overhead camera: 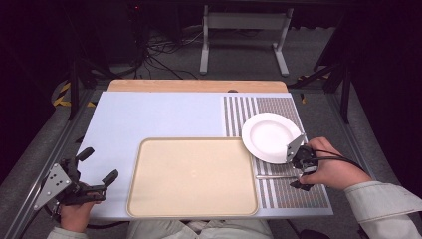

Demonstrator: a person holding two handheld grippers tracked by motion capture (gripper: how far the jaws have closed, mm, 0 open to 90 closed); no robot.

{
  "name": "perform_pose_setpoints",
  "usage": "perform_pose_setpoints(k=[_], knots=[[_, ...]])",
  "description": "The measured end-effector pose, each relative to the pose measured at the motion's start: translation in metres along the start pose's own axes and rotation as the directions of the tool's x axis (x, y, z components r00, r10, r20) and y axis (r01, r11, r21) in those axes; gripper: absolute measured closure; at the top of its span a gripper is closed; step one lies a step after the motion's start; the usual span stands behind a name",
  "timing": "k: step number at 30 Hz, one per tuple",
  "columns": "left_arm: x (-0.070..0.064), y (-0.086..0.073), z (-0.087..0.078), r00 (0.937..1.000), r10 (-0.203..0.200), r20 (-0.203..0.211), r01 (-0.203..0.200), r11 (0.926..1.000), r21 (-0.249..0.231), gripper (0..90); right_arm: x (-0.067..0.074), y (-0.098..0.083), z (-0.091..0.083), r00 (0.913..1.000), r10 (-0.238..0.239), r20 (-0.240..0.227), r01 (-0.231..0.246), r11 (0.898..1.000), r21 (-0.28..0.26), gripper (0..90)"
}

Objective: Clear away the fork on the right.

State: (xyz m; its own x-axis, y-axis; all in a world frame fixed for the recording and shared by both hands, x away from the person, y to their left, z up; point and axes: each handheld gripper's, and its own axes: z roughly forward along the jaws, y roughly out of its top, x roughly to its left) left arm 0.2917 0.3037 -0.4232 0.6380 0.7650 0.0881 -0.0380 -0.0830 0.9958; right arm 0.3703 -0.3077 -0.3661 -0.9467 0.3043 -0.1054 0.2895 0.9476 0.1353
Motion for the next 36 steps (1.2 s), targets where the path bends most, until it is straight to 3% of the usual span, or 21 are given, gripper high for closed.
perform_pose_setpoints(k=[10,16,18,21,36], knots=[[0.0,0.0,0.0,1.0,0.002,-0.001,-0.002,1.0,0.003,0.0,-0.001,-0.003,0.014,0.9993,-0.019,-0.033,0.022,0.997,0.069,21.8],[0.0,0.0,0.0,1.0,0.002,-0.001,-0.002,1.0,0.0,0.0,-0.005,-0.003,0.021,0.9986,-0.041,-0.033,0.043,0.998,0.051,34.8],[0.0,0.0,0.0,1.0,0.001,-0.002,-0.001,1.0,0.002,0.0,-0.007,-0.004,0.025,0.9976,-0.06,-0.034,0.061,0.997,0.041,46.0],[0.0,0.0,0.0,1.0,0.001,-0.001,-0.001,1.0,0.003,0.0,-0.009,-0.005,0.027,0.9961,-0.077,-0.042,0.079,0.996,0.04,52.1],[0.0,0.0,0.0,1.0,0.003,-0.002,-0.003,1.0,0.003,0.0,-0.014,-0.005,0.042,0.9925,-0.107,-0.06,0.109,0.993,0.038,68.6]])
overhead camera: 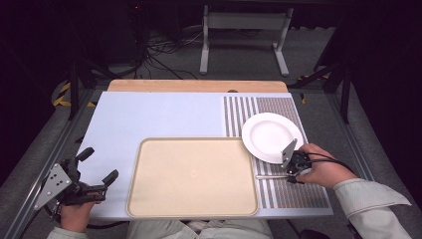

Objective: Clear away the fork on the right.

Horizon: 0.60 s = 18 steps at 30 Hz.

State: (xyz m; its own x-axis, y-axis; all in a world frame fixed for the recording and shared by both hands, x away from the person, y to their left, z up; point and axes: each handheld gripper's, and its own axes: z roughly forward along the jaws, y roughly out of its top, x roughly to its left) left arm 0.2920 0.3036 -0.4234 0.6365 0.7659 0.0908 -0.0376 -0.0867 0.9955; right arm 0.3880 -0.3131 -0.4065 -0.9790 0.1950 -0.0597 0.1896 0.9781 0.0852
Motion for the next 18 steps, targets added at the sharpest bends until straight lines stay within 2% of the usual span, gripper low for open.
perform_pose_setpoints(k=[9,18], knots=[[-0.0002,-0.0001,0.0002,1.0,-0.001,0.0,0.001,1.0,0.0,0.0,-0.0025,-0.0004,0.0046,0.9998,-0.019,-0.007,0.019,1.0,0.011,83.4],[-0.0003,0.0,0.0002,1.0,0.0,0.002,0.0,1.0,0.003,0.0,-0.0041,0.0017,0.0061,0.9983,-0.056,-0.019,0.056,0.998,0.027,85.0]])
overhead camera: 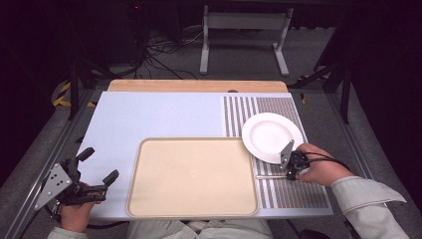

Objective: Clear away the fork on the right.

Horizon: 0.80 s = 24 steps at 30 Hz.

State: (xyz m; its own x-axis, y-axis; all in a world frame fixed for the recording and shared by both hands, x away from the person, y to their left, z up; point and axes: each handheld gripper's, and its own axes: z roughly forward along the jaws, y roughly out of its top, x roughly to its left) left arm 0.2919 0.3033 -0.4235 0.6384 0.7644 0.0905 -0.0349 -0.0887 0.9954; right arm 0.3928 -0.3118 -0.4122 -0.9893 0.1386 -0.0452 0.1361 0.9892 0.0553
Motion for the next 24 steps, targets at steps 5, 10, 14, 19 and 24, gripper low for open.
perform_pose_setpoints(k=[5,10,14,19,24], knots=[[0.0,0.0,0.0,1.0,-0.002,0.001,0.002,1.0,-0.001,0.0,0.0,0.0,0.0,0.9998,-0.018,0.002,0.018,1.0,-0.006,86.1],[0.0,0.0,0.0,1.0,-0.002,0.0,0.002,1.0,-0.002,0.0,0.0,0.0,0.0,0.9993,-0.037,0.002,0.037,0.999,-0.002,86.5],[0.0,0.0,0.0,1.0,-0.004,-0.001,0.004,1.0,-0.001,0.0,0.001,-0.002,0.0,0.999,-0.045,0.008,0.045,0.999,-0.009,86.7],[0.0,0.0,0.0,1.0,-0.003,-0.002,0.003,1.0,-0.001,0.0,0.002,-0.006,-0.011,0.9994,-0.025,0.025,0.026,0.999,-0.037,86.7],[0.0,0.0,0.0,1.0,-0.001,-0.002,0.001,1.0,-0.003,0.0,0.005,-0.005,-0.028,0.9987,-0.036,0.036,0.039,0.998,-0.058,86.8]])
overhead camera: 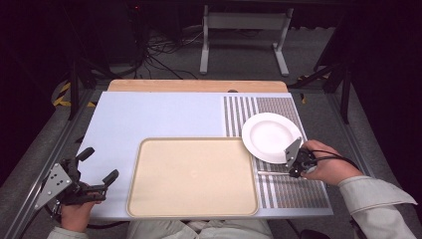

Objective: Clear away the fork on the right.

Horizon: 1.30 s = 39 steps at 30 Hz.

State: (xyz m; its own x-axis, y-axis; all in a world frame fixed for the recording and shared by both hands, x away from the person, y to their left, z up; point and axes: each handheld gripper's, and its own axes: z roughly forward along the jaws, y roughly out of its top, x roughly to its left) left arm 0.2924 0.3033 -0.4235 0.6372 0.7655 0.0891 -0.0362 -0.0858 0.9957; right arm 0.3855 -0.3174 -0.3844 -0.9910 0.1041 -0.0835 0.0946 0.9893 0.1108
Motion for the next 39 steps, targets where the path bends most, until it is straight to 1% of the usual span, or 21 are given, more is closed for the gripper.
perform_pose_setpoints(k=[1,3,4,5,6,8,9,10,13,17,18,21,24,25,27,28,34,35,39], knots=[[0.0,0.0,0.0,1.0,-0.002,-0.002,0.002,1.0,0.0,0.0,0.0,0.0,-0.004,0.9999,0.01,-0.007,-0.01,1.0,-0.001,86.8],[0.0,0.0,0.0,1.0,-0.002,-0.002,0.002,1.0,-0.002,0.0,0.0,0.0,-0.012,0.9998,0.016,0.009,-0.016,0.999,-0.036,86.7],[0.0,0.0,0.0,1.0,-0.005,-0.002,0.005,1.0,-0.001,0.0,0.0,0.001,-0.015,0.9999,0.006,0.01,-0.006,0.999,-0.051,86.8],[0.0,0.0,0.0,1.0,-0.005,-0.002,0.005,1.0,-0.002,0.0,0.0,0.002,-0.018,0.9998,0.006,0.016,-0.005,0.999,-0.051,86.8],[0.0,0.0,0.0,1.0,-0.005,-0.001,0.005,1.0,-0.002,0.0,0.001,0.004,-0.021,0.9997,0.002,0.023,-0.001,0.998,-0.061,86.7],[0.0,0.0,0.0,1.0,-0.004,-0.002,0.004,1.0,-0.001,0.0,0.001,0.005,-0.023,0.9997,-0.005,0.025,0.006,0.998,-0.067,86.7],[0.0,0.0,0.0,1.0,-0.001,-0.002,0.001,1.0,-0.002,0.0,0.001,0.008,-0.029,0.9993,-0.009,0.036,0.012,0.997,-0.081,86.8],[0.0,0.0,0.0,1.0,-0.001,-0.002,0.001,1.0,-0.002,0.0,0.001,0.008,-0.029,0.9993,-0.009,0.036,0.012,0.997,-0.081,86.8],[0.0,0.0,-0.001,1.0,-0.004,-0.003,0.004,1.0,-0.001,0.0,0.0,0.013,-0.037,0.9984,-0.018,0.053,0.024,0.995,-0.098,86.7],[0.0,0.0,0.0,1.0,-0.002,-0.001,0.002,1.0,0.0,0.0,-0.001,0.018,-0.044,0.9968,-0.037,0.07,0.045,0.991,-0.124,86.7],[0.0,0.0,0.0,1.0,-0.003,-0.001,0.003,1.0,0.0,0.0,-0.001,0.02,-0.046,0.9967,-0.043,0.069,0.051,0.99,-0.128,86.7],[0.0,0.0,-0.001,1.0,-0.003,-0.001,0.003,1.0,-0.001,0.0,-0.002,0.025,-0.049,0.9959,-0.044,0.079,0.054,0.989,-0.135,86.7],[0.0,0.0,0.0,1.0,-0.003,-0.001,0.003,1.0,-0.001,0.0,-0.004,0.032,-0.051,0.9949,-0.062,0.079,0.074,0.987,-0.145,86.7],[0.001,0.0,-0.001,1.0,-0.003,0.0,0.003,1.0,-0.001,0.0,-0.004,0.033,-0.052,0.9948,-0.058,0.084,0.07,0.987,-0.147,86.7],[0.001,0.0,0.0,1.0,-0.004,0.0,0.004,1.0,-0.003,0.0,-0.006,0.039,-0.053,0.9933,-0.072,0.09,0.086,0.984,-0.154,86.7],[0.001,0.0,0.0,1.0,-0.004,0.0,0.004,1.0,-0.003,0.0,-0.006,0.039,-0.053,0.9933,-0.072,0.09,0.086,0.984,-0.154,86.7],[0.001,0.0,-0.001,1.0,-0.004,0.001,0.004,1.0,-0.002,0.0,-0.012,0.061,-0.054,0.9878,-0.122,0.097,0.137,0.978,-0.16,86.7],[0.001,0.0,-0.001,1.0,-0.004,0.001,0.004,1.0,-0.002,0.0,-0.012,0.061,-0.054,0.9878,-0.122,0.097,0.137,0.978,-0.16,86.7],[0.001,0.0,-0.001,1.0,-0.004,0.002,0.004,1.0,-0.003,0.0,-0.016,0.078,-0.053,0.9843,-0.148,0.096,0.162,0.972,-0.168,86.7]])
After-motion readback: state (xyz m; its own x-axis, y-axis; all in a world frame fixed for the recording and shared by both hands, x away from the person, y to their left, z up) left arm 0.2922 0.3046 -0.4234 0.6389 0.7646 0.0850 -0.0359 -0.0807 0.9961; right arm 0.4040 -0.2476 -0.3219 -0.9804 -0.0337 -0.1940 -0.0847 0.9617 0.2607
